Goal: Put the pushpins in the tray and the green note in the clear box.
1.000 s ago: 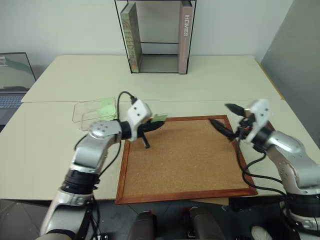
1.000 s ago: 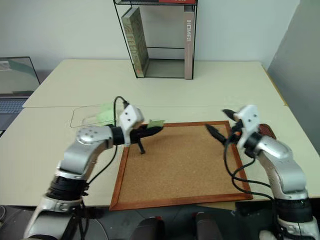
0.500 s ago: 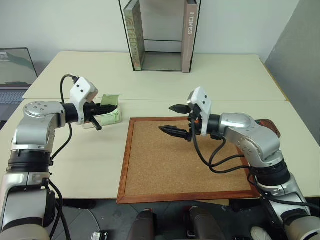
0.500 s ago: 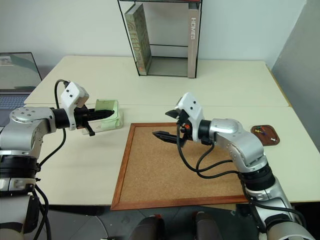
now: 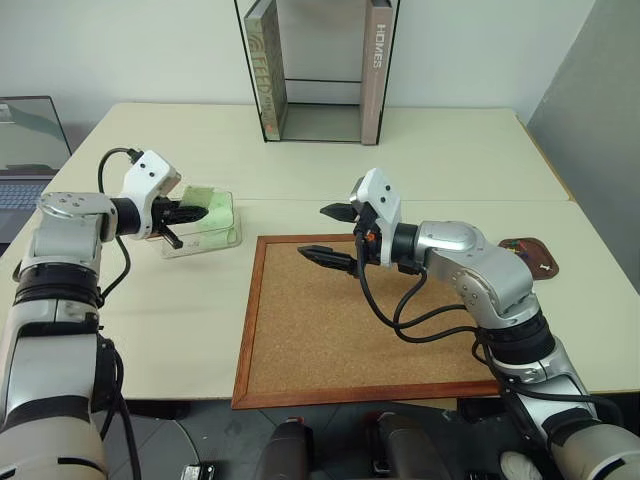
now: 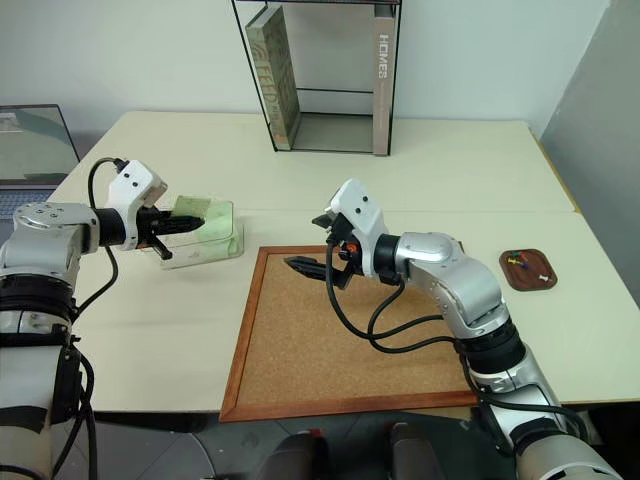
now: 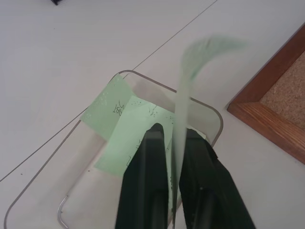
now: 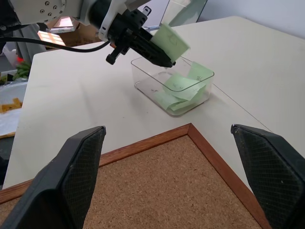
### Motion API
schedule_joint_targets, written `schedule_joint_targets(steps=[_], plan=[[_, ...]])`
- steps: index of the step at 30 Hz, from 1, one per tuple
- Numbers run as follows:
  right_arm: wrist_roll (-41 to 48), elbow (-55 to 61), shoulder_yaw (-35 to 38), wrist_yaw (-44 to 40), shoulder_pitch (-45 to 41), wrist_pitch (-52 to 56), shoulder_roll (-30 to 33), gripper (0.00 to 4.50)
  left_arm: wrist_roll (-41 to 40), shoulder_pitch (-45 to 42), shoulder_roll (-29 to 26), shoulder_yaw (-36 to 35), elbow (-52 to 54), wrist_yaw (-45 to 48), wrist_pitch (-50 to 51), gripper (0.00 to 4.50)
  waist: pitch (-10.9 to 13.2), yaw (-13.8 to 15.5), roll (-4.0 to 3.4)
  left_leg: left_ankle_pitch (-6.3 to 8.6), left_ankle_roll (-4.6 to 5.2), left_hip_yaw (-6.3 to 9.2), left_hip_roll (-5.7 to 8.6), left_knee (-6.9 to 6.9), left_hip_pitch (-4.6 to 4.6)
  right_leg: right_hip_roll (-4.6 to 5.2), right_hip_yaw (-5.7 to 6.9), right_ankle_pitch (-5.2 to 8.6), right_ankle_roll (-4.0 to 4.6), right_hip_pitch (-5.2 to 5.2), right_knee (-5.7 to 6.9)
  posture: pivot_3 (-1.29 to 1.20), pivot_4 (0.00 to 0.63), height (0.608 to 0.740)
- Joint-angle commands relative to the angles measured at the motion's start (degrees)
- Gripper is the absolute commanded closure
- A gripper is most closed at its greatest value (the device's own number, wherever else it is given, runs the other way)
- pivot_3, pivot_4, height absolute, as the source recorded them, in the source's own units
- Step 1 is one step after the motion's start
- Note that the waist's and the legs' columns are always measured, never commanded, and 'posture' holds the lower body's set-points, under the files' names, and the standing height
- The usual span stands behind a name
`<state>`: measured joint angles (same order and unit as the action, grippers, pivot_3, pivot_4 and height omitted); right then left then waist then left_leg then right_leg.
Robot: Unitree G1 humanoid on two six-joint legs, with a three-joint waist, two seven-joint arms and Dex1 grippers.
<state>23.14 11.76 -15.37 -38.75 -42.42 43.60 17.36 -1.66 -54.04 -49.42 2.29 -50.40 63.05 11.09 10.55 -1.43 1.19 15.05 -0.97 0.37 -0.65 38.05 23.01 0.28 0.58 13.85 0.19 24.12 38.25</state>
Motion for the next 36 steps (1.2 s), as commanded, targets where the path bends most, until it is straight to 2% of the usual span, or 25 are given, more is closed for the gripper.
schedule_joint_targets(steps=[1, 8, 14, 18, 24, 28, 31, 36], plan=[[-0.6, 1.9, 0.3, -0.4, -1.5, -0.8, 0.2, 0.0, 1.8, -2.5, -1.9, 0.6, -1.8, 1.8, -2.5, 3.28, 0.0, -0.1, 0.0, 0.0, 0.0, -0.01, 0.0, 0.0, 0.0, 0.0, 0.0, 0.0, 0.0, 0.0, 0.01, 0.0, 0.15, 0.74], [-0.9, 2.3, 0.7, -1.2, -1.0, -0.6, 0.9, 0.0, 3.0, -2.9, -2.3, 0.6, -2.7, 3.5, -4.1, 2.06, 0.0, -0.2, 0.03, 0.0, 0.0, -0.17, 0.01, 0.04, -0.03, 0.07, -0.02, 0.03, -0.05, 0.19, 0.4, 0.0, 0.15, 0.74], [-0.1, 2.7, 1.8, -1.4, -1.0, -0.3, 0.7, 0.0, 2.6, -2.2, -4.4, -0.8, -0.5, 4.2, -5.8, 0.81, 0.0, -0.3, 0.04, 0.0, 0.0, -0.18, -0.02, 0.12, -0.08, 0.07, -0.03, 0.15, -0.23, 0.22, 0.61, 0.0, 0.15, 0.74], [0.4, 3.7, 2.7, -1.9, -0.4, -0.2, 1.2, 0.0, 1.2, -0.6, -6.4, -2.6, 3.0, 4.1, -5.9, 0.81, 0.0, -0.3, 0.06, 0.0, 0.0, -0.18, -0.03, 0.12, -0.07, 0.07, -0.05, 0.15, -0.23, 0.23, 0.63, 0.0, 0.15, 0.74], [3.5, 7.4, 6.9, -1.9, 2.7, 0.7, 3.4, 0.0, -5.0, 5.9, -6.8, -8.4, 16.7, 3.1, -0.5, 0.81, 0.0, -0.2, 0.06, 0.0, -0.01, -0.21, 0.02, 0.12, -0.07, 0.2, -0.12, 0.13, -0.19, 0.23, 0.63, 0.0, 0.15, 0.74], [8.2, 14.7, 12.6, -4.1, 9.9, 1.4, 8.5, 0.0, -11.2, 14.3, -4.6, -12.2, 34.2, 0.6, 9.2, 0.81, 0.0, 0.1, 0.13, 0.0, -0.01, -0.08, 0.06, 0.12, -0.05, 0.29, -0.1, 0.14, -0.2, 0.16, 0.57, 0.0, 0.15, 0.74], [8.2, 17.9, 16.1, -4.7, 17.1, -1.3, 12.2, 0.0, -11.9, 23.1, -2.2, -13.1, 48.3, -4.6, 13.7, 0.81, 0.0, 0.1, 0.14, 0.0, -0.01, -0.11, 0.13, 0.11, -0.11, 0.44, -0.11, 0.14, -0.2, 0.04, 0.54, 0.0, 0.15, 0.74], [6.8, 18.9, 19.5, -6.2, 26.5, -7.6, 16.1, 0.0, -14.8, 32.2, 3.0, -14.4, 62.4, -11.6, 19.7, 0.81, 0.0, -0.1, 0.21, -0.01, -0.01, -0.14, 0.08, 0.1, -0.19, 0.38, -0.14, 0.17, -0.24, 0.03, 0.58, 0.0, 0.15, 0.74]])
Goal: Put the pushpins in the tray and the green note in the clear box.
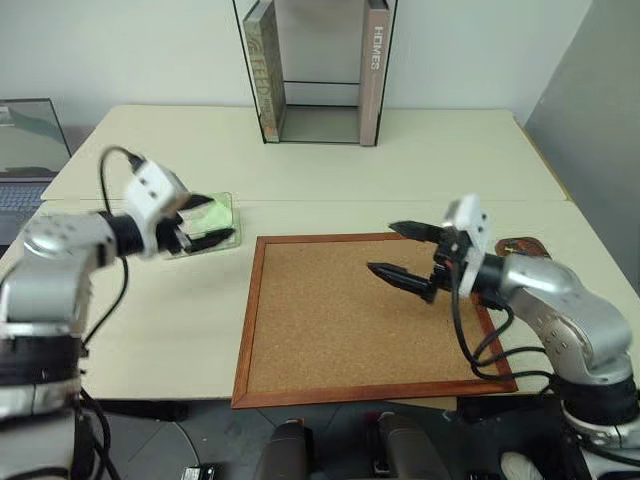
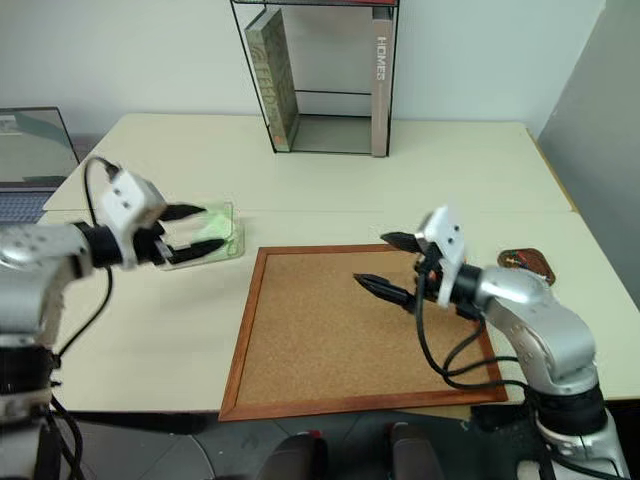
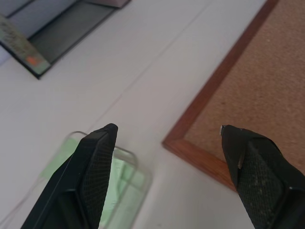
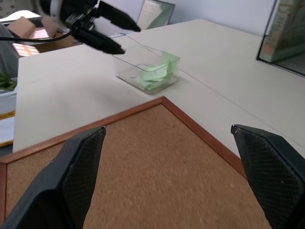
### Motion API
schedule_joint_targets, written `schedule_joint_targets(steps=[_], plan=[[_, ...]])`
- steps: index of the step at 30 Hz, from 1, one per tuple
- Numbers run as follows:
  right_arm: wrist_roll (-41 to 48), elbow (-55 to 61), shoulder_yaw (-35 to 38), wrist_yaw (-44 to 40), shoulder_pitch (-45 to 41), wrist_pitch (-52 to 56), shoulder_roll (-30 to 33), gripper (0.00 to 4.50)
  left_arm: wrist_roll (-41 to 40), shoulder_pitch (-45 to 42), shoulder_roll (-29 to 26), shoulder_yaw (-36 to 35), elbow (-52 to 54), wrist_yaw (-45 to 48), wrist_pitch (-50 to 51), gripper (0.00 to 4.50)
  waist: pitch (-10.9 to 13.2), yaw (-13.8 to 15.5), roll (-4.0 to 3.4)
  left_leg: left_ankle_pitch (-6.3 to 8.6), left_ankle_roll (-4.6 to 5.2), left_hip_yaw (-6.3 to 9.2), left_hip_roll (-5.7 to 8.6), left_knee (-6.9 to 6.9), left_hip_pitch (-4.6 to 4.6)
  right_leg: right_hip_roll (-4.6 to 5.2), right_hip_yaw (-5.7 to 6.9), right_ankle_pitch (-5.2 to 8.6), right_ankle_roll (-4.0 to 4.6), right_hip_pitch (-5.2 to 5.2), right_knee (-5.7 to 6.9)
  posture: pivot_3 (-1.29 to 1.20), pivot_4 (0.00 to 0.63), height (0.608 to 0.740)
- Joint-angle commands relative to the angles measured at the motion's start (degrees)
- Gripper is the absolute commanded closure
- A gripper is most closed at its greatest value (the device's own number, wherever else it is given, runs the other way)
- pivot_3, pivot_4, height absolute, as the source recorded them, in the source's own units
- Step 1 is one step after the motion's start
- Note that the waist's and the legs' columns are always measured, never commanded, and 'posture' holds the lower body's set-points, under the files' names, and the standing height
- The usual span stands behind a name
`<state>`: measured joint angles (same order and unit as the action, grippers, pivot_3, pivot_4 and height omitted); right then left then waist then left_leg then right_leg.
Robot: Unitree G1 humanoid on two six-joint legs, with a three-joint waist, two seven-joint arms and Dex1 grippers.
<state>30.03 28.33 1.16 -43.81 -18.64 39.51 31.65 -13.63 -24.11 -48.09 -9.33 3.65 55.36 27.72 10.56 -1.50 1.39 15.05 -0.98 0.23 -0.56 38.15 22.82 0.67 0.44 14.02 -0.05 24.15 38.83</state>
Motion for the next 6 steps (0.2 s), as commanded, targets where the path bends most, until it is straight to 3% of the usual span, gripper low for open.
schedule_joint_targets(steps=[1, 6], plan=[[0.0, 2.4, 3.2, -1.3, 3.8, -4.1, 2.3, 0.0, -3.2, 3.6, 2.0, -2.9, 9.8, -4.4, 3.7, 0.81, 0.0, -0.1, 0.02, 0.0, 0.0, -0.01, -0.01, 0.01, -0.08, -0.02, 0.0, 0.01, 0.0, -0.05, 0.03, 0.0, 0.15, 0.74], [-0.9, 1.3, 2.7, -2.4, 10.0, -6.4, 4.7, 0.0, -5.5, 11.1, 5.2, -2.8, 17.5, -8.0, 5.7, 0.81, 0.0, -0.3, 0.03, -0.05, 0.03, -0.12, -0.15, -0.03, -0.37, -0.23, -0.14, 0.01, 0.0, -0.17, 0.06, 0.0, 0.15, 0.74]])
